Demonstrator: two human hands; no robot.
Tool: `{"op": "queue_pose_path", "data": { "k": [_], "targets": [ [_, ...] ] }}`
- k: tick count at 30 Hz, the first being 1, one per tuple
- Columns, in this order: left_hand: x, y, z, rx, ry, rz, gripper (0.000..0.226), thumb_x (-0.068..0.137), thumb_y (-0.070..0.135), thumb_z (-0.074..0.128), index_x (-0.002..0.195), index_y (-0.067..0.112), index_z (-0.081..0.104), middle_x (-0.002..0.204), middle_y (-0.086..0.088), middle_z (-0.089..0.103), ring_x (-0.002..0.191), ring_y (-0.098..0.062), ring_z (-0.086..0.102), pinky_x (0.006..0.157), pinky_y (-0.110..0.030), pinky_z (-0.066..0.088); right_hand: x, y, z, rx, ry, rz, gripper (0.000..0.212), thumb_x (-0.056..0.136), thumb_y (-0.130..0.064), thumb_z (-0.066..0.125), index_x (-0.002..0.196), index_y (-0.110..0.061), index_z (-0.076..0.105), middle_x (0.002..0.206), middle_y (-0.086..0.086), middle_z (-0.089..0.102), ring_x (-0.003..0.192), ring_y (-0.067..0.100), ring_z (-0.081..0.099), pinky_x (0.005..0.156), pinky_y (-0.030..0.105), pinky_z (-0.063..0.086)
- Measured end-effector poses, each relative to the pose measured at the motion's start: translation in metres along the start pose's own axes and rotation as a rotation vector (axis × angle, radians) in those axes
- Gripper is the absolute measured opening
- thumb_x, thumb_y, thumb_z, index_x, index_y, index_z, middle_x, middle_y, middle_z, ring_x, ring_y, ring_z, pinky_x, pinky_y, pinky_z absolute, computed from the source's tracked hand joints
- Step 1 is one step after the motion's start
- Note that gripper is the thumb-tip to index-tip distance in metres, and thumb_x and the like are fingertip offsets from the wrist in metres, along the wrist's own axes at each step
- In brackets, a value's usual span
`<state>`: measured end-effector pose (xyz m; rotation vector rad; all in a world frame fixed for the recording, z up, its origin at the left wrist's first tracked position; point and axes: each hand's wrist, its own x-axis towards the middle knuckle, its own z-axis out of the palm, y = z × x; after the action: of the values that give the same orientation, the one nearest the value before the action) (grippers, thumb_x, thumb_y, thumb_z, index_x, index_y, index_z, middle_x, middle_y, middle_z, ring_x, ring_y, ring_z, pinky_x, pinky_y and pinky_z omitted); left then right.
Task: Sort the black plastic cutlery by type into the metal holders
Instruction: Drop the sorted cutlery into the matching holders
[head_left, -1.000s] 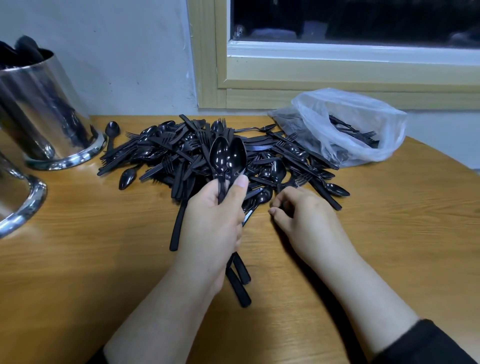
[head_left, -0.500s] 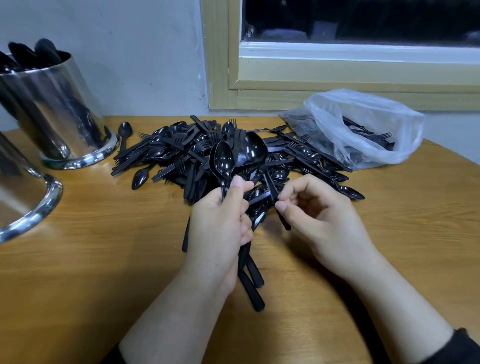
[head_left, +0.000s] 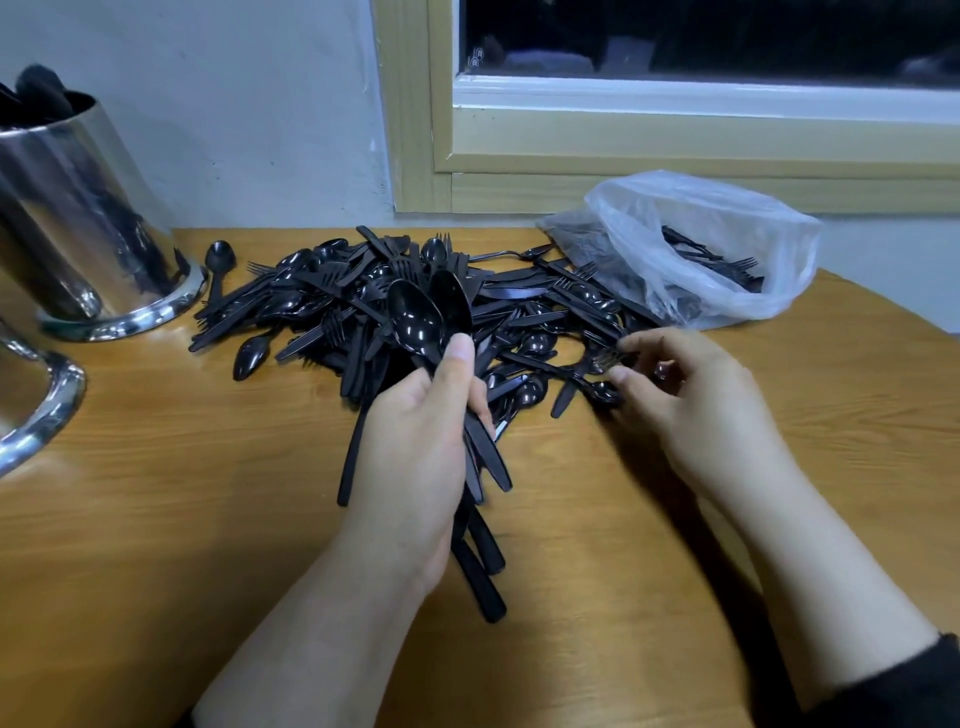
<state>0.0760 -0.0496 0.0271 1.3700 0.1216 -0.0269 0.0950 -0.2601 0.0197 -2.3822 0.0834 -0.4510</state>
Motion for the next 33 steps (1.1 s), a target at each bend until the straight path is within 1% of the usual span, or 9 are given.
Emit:
{"op": "queue_pose_path", "data": {
  "k": [3,7,12,15,20,24,27,30,33],
  "targets": [
    [-0.003,0.003,0.003,-0.099,-0.067,0.004,0.043,0.105,0.043,0.049,0.075,0.013,0.052,0.066,-0.004,0.057,0.065,-0.023,0.064,0.068,-0.039,0.054,0.002,0.013,-0.005,-0.178,-0.078,0.115,0.023,0.087,-0.033,0.075,0.107,-0.023,0.072,0.1,-0.002,0.064,0.094,0.018,0.058,0.076,0.025,0.034],
    [-0.008,0.003,0.001,-0.05,-0.123,-0.007,0.034,0.101,0.043,0.055,0.087,0.012,0.057,0.058,0.0,0.038,0.045,-0.014,0.034,0.042,-0.027,0.033,0.001,0.008,0.002,-0.209,-0.084,0.129,0.026,0.088,-0.036,0.075,0.107,-0.019,0.073,0.104,-0.001,0.066,0.096,0.02,0.06,0.079,0.027,0.038],
    [-0.006,0.004,-0.003,-0.056,-0.094,0.007,0.027,0.102,0.037,0.058,0.093,0.011,0.06,0.064,0.002,0.037,0.049,-0.011,0.027,0.041,-0.024,0.021,0.0,0.008,0.005,-0.213,-0.076,0.135,0.014,0.087,-0.032,0.075,0.095,-0.02,0.071,0.1,0.0,0.065,0.095,0.023,0.059,0.075,0.027,0.035],
    [-0.004,0.006,-0.005,-0.023,-0.012,0.056,0.025,0.105,0.033,0.055,0.092,0.013,0.064,0.06,0.003,0.036,0.049,-0.011,0.028,0.042,-0.025,0.023,0.001,0.006,0.003,-0.107,0.031,0.113,0.008,0.089,-0.025,0.072,0.085,-0.022,0.066,0.085,-0.007,0.064,0.084,0.02,0.058,0.068,0.027,0.03],
    [0.0,0.008,-0.007,0.099,0.121,0.231,0.029,0.108,0.032,0.05,0.089,0.017,0.067,0.054,0.0,0.044,0.047,-0.015,0.037,0.043,-0.029,0.034,-0.002,-0.005,-0.008,0.173,0.305,-0.069,0.011,0.098,-0.018,0.062,0.094,-0.029,0.062,0.076,-0.016,0.063,0.069,0.009,0.053,0.065,0.016,0.038],
    [0.001,0.011,-0.012,0.377,0.179,0.442,0.032,0.107,0.037,0.044,0.087,0.032,0.068,0.078,0.009,0.075,0.068,-0.016,0.068,0.063,-0.025,0.054,-0.01,-0.019,-0.002,0.353,0.173,-0.233,0.022,0.099,-0.017,0.061,0.094,-0.038,0.062,0.084,-0.021,0.066,0.075,0.001,0.058,0.073,0.016,0.045],
    [-0.001,0.011,-0.01,0.575,-0.037,0.326,0.031,0.101,0.05,0.043,0.091,0.037,0.07,0.083,0.014,0.075,0.075,-0.02,0.071,0.071,-0.038,0.059,-0.014,-0.033,0.012,0.402,0.137,-0.323,0.022,0.097,-0.017,0.062,0.098,-0.039,0.063,0.087,-0.01,0.068,0.078,0.014,0.063,0.075,0.029,0.051],
    [-0.004,0.01,-0.008,0.649,-0.147,0.273,0.035,0.099,0.052,0.046,0.09,0.028,0.071,0.066,0.002,0.066,0.057,-0.012,0.06,0.055,-0.031,0.051,-0.003,-0.05,0.021,0.442,0.089,-0.367,0.017,0.098,-0.021,0.063,0.102,-0.038,0.065,0.09,-0.008,0.07,0.081,0.017,0.065,0.076,0.028,0.052],
    [0.001,0.015,-0.016,0.509,-0.028,0.261,0.023,0.096,0.046,0.06,0.084,0.027,0.068,0.054,0.011,0.056,0.046,-0.005,0.049,0.046,-0.023,0.038,0.019,-0.046,0.024,0.406,-0.027,-0.347,0.017,0.1,-0.029,0.061,0.116,-0.034,0.064,0.099,-0.009,0.07,0.091,0.014,0.066,0.084,0.026,0.052]
  ]
}}
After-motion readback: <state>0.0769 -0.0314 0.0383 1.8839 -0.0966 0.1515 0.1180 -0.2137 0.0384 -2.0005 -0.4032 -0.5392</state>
